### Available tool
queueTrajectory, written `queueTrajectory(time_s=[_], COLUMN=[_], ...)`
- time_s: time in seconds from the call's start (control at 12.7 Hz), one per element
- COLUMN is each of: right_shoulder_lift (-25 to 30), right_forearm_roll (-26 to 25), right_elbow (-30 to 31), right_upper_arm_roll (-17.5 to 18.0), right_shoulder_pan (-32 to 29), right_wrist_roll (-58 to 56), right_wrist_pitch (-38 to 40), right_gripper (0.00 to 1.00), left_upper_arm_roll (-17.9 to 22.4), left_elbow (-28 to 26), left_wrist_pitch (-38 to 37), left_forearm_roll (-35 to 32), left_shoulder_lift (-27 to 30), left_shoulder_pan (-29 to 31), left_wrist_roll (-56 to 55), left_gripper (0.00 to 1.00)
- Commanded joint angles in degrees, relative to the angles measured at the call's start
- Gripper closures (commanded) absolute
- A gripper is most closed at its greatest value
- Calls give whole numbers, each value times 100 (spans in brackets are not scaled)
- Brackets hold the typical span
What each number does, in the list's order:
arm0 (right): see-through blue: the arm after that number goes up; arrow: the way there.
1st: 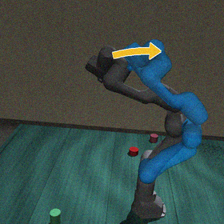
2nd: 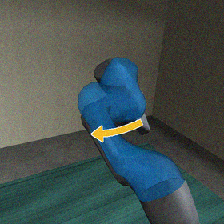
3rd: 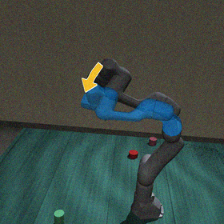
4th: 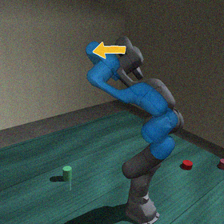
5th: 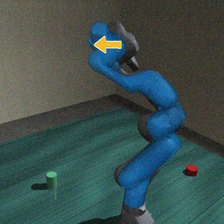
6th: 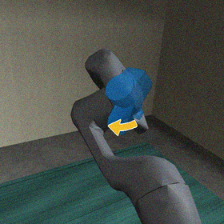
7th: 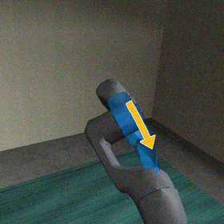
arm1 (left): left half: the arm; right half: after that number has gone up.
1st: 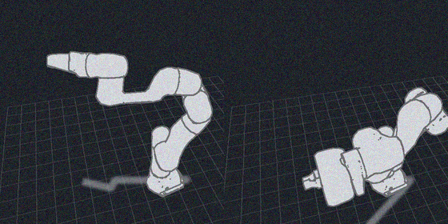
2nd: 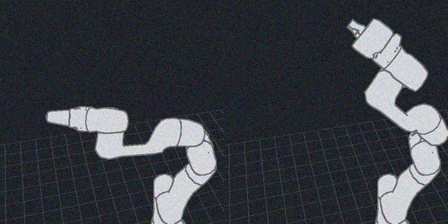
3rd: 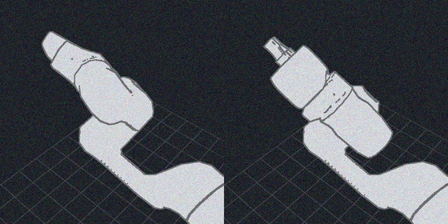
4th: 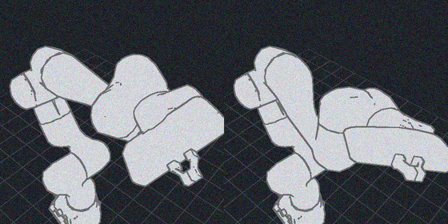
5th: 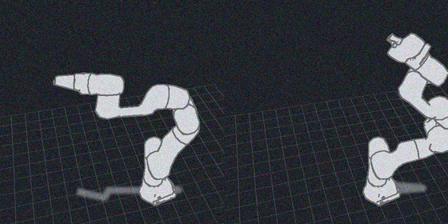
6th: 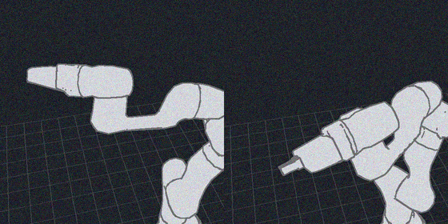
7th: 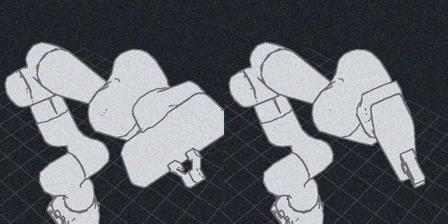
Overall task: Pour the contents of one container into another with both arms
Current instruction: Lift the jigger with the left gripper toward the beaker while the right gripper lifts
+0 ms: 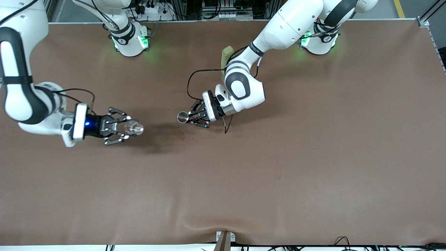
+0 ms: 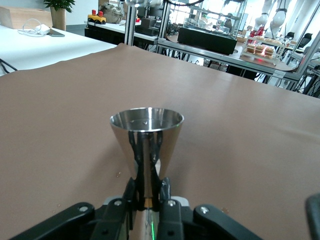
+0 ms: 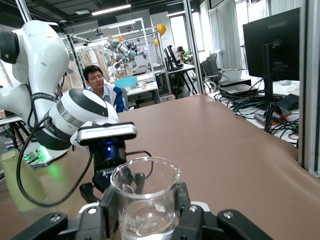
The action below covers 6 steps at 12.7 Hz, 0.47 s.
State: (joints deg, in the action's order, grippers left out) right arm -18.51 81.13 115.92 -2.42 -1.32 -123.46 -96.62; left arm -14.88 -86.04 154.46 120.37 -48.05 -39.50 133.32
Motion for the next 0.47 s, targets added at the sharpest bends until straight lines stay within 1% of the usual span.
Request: queueTrajectory(time_s=[0.0, 0.16, 0.32, 0.39], right_shoulder_lift=[812, 1059, 1191, 1244], right_forearm_roll=[498, 1069, 1543, 1911], right_elbow=[824, 1238, 1423, 1537], right_upper_arm_roll=[-57, -57, -48, -57], right_shoulder_pan=[473, 850, 1219, 1465], right_wrist_roll=[-99, -134, -152, -152], right_wrist_pitch=[-514, -778, -1120, -1313], right_gripper=[78, 78, 78, 78], left_upper_arm_roll=[126, 178, 187, 196], left_elbow=[342, 456, 535, 527], left_wrist_pitch=[146, 155, 155, 155], left_forearm_roll=[197, 241, 267, 276], left_shoulder_lift=[-204, -309, -354, -354], left_shoulder_pan=[-172, -225, -234, -260], left_wrist_roll=[107, 107, 107, 107], left_gripper=[100, 100, 100, 100])
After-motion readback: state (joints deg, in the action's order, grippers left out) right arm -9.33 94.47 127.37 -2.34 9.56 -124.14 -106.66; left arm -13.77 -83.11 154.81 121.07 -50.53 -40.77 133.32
